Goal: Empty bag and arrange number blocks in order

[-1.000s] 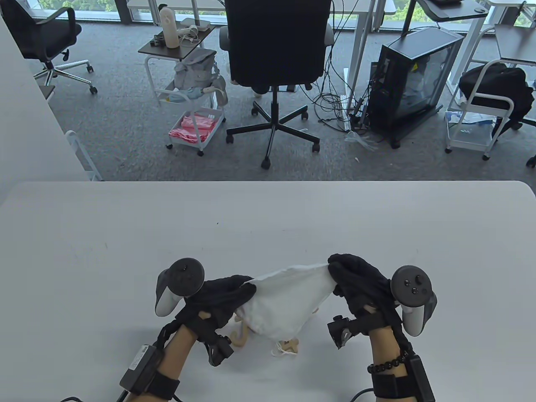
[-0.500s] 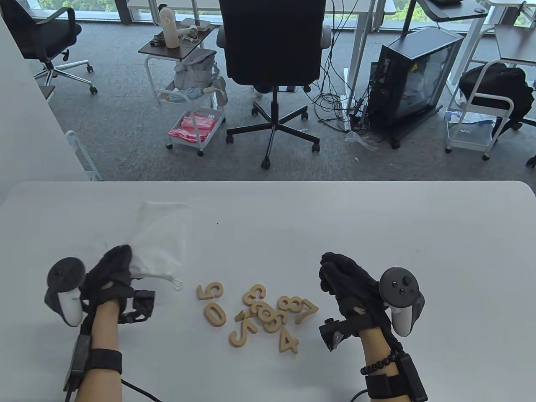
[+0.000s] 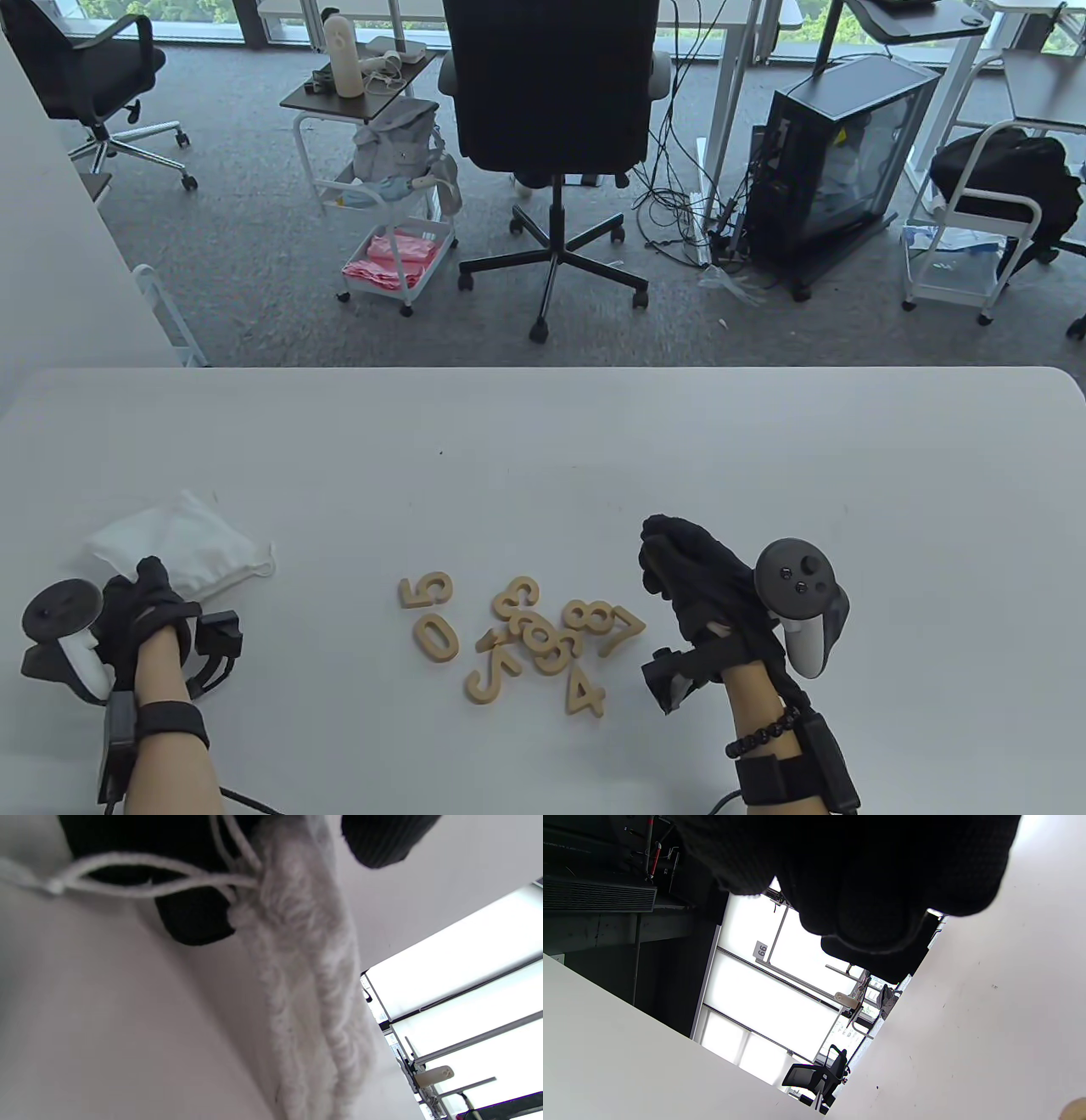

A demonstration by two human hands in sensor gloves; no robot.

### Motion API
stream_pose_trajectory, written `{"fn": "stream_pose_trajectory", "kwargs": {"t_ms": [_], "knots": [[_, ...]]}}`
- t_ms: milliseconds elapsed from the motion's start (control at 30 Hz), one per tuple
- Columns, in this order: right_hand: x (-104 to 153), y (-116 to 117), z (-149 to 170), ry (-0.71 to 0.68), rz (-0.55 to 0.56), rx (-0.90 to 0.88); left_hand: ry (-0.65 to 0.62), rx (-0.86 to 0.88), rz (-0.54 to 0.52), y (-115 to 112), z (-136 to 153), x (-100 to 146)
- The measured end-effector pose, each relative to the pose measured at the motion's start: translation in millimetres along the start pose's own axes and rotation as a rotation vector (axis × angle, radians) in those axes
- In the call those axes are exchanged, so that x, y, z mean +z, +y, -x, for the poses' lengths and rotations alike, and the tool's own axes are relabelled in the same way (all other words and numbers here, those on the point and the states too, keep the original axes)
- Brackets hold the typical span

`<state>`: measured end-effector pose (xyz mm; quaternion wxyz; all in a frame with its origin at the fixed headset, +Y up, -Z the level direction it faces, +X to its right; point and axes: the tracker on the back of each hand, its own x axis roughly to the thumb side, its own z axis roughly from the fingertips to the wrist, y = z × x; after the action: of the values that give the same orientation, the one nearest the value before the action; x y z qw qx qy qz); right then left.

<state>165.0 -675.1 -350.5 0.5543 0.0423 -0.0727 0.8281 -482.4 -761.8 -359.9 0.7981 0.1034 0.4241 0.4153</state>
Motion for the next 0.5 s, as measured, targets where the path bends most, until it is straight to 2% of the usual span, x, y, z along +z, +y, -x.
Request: {"fn": "stream_pose_trajectory", "kwargs": {"t_ms": [100, 267, 500], "knots": [[1, -1, 0, 0.002, 0.000, -0.002, -0.057, -0.069, -0.026, 5, -10, 3], [1, -2, 0, 0.002, -0.006, -0.007, -0.252, -0.166, -0.046, 10, -38, 17], [3, -4, -1, -0.016, 0.011, 0.053, -0.634, -0.314, -0.004, -8, -102, 69]]}}
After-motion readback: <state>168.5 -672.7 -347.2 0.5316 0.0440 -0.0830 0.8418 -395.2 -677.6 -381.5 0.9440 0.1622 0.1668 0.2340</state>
